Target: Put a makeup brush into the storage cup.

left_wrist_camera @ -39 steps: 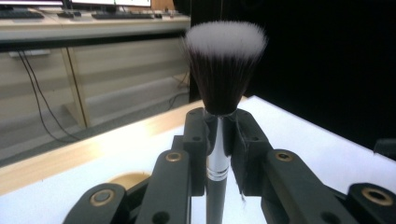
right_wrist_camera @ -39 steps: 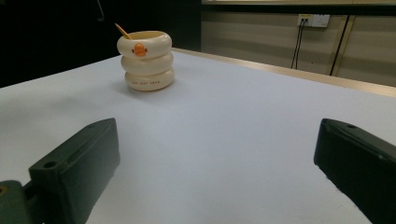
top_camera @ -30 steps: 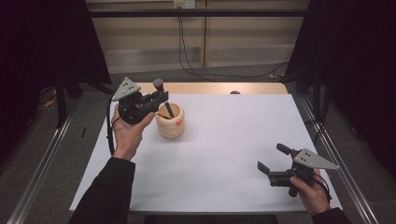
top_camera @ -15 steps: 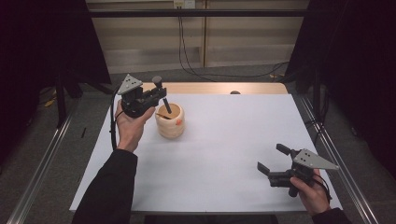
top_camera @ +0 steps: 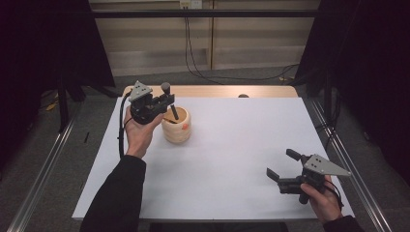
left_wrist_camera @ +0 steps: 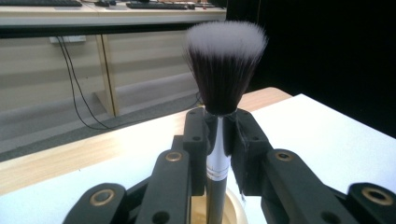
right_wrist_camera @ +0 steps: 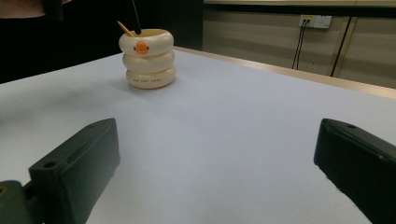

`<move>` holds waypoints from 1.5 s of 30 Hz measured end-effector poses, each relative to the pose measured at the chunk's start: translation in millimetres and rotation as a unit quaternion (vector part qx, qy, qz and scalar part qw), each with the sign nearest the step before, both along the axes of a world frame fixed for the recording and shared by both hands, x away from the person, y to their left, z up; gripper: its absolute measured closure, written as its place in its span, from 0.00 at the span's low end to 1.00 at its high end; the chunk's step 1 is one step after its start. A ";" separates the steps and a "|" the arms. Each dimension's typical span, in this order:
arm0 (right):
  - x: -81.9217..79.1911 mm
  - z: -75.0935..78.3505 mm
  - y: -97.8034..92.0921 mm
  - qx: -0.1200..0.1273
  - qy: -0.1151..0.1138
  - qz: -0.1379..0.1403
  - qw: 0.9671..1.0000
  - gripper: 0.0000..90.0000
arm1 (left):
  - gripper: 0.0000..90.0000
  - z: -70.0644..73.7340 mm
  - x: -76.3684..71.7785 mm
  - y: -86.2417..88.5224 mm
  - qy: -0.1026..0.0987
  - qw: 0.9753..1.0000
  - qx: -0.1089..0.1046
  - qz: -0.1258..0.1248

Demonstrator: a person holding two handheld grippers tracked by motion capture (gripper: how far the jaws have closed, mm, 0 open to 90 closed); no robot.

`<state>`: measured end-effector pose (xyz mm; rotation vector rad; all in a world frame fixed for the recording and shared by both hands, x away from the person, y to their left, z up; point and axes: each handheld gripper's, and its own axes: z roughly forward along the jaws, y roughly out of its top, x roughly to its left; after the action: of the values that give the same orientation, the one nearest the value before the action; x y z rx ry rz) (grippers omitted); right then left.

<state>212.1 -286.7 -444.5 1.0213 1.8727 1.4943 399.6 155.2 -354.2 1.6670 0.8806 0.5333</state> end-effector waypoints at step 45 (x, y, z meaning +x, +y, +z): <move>-0.9 -0.2 0.5 0.002 0.003 0.001 1.000 0.00 | 0.85 -42.7 7.3 -0.2 0.043 0.999 0.013 0.014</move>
<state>211.2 -286.2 -444.6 1.0259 1.8756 1.4998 406.9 155.0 -396.9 1.7148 0.9646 0.4968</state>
